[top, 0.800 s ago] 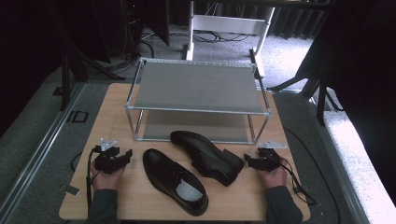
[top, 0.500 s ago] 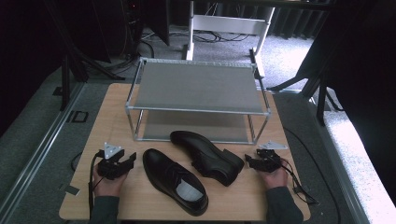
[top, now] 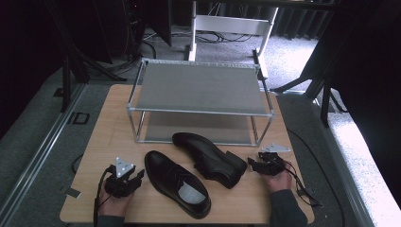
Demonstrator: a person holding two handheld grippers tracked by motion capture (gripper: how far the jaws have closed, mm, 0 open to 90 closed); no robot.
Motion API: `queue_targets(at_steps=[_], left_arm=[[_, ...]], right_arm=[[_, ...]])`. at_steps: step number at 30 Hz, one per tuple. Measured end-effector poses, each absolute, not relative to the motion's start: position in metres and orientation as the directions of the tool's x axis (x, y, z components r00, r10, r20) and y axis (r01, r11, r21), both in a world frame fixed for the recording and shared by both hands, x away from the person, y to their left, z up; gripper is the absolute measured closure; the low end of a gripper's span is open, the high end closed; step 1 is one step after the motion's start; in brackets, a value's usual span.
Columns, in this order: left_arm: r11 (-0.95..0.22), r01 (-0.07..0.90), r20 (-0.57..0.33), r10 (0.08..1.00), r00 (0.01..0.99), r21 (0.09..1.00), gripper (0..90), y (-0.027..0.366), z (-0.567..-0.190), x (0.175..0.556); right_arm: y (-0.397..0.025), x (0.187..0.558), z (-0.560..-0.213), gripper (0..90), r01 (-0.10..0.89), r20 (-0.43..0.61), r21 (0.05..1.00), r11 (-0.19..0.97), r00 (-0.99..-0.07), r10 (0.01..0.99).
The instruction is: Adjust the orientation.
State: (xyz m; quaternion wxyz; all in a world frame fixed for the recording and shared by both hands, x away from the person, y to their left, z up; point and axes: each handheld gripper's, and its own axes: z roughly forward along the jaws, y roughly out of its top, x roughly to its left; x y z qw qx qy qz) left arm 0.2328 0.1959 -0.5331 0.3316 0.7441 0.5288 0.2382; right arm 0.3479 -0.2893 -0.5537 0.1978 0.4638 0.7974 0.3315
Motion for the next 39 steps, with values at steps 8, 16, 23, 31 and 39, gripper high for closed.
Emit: queue_targets(at_steps=[8,16,23,31,39], left_arm=[[-0.27,0.648,-0.004,0.921,0.389,0.712,64.9,0.176,-0.542,0.211],[-0.339,0.656,-0.011,0.884,0.468,0.675,69.5,0.151,-0.551,0.197],[-0.342,0.647,0.026,0.895,0.445,0.682,69.7,0.145,-0.551,0.213],[-0.337,0.647,0.005,0.889,0.458,0.684,69.5,0.146,-0.551,0.235],[-0.332,0.649,-0.014,0.884,0.467,0.685,69.4,0.148,-0.551,0.241]], right_arm=[[-0.286,0.343,-0.552,44.1,0.593,-0.038,0.709,0.381,-0.507,0.861],[-0.284,0.332,-0.543,44.2,0.569,-0.044,0.723,0.391,-0.527,0.849],[-0.282,0.31,-0.526,44.4,0.525,-0.047,0.748,0.406,-0.568,0.821],[-0.282,0.298,-0.519,45.0,0.504,-0.045,0.759,0.412,-0.591,0.806],[-0.284,0.299,-0.52,45.4,0.509,-0.028,0.758,0.407,-0.598,0.801]])
